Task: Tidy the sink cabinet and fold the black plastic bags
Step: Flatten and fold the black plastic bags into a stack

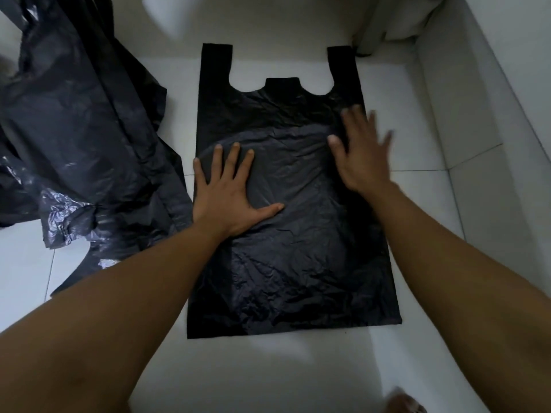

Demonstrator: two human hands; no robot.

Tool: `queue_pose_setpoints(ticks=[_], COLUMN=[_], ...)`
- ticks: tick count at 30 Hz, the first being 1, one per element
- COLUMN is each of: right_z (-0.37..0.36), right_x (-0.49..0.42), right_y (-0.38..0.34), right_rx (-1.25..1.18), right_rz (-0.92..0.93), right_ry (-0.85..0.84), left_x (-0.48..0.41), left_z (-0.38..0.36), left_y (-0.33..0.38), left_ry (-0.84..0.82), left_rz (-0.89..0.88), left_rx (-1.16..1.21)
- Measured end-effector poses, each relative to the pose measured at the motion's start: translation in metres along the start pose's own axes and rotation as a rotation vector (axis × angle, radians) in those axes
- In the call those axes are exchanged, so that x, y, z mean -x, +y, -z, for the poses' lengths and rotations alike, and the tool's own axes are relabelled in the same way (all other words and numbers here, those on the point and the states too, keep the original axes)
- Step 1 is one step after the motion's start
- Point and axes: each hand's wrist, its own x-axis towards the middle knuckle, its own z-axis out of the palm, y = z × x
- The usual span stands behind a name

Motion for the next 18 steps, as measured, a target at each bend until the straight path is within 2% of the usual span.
queue_pose_setpoints(ticks=[3,5,11,18], right_z=[-0.024,-0.037,-0.029,-0.003], right_x=[0.001,0.001,-0.032,-0.087], right_y=[-0.047,-0.060,-0.036,0.011], right_rx=[0.015,0.052,0.217,0.141], right_rz=[0.367,0.482,0.435,0.207], right_ry=[-0.138,-0.215,-0.273,-0.273], left_x=[-0.001,-0.002,-0.003,-0.003], left_z=[0.001,0.001,-0.003,-0.003], left_y=[0.000,0.000,-0.001,-0.002], left_ry=[-0.011,-0.009,-0.012,-0.003], left_rz=[0.009,0.010,0.010,0.007], left_rx=[-0.040,-0.038,-0.034,-0.031])
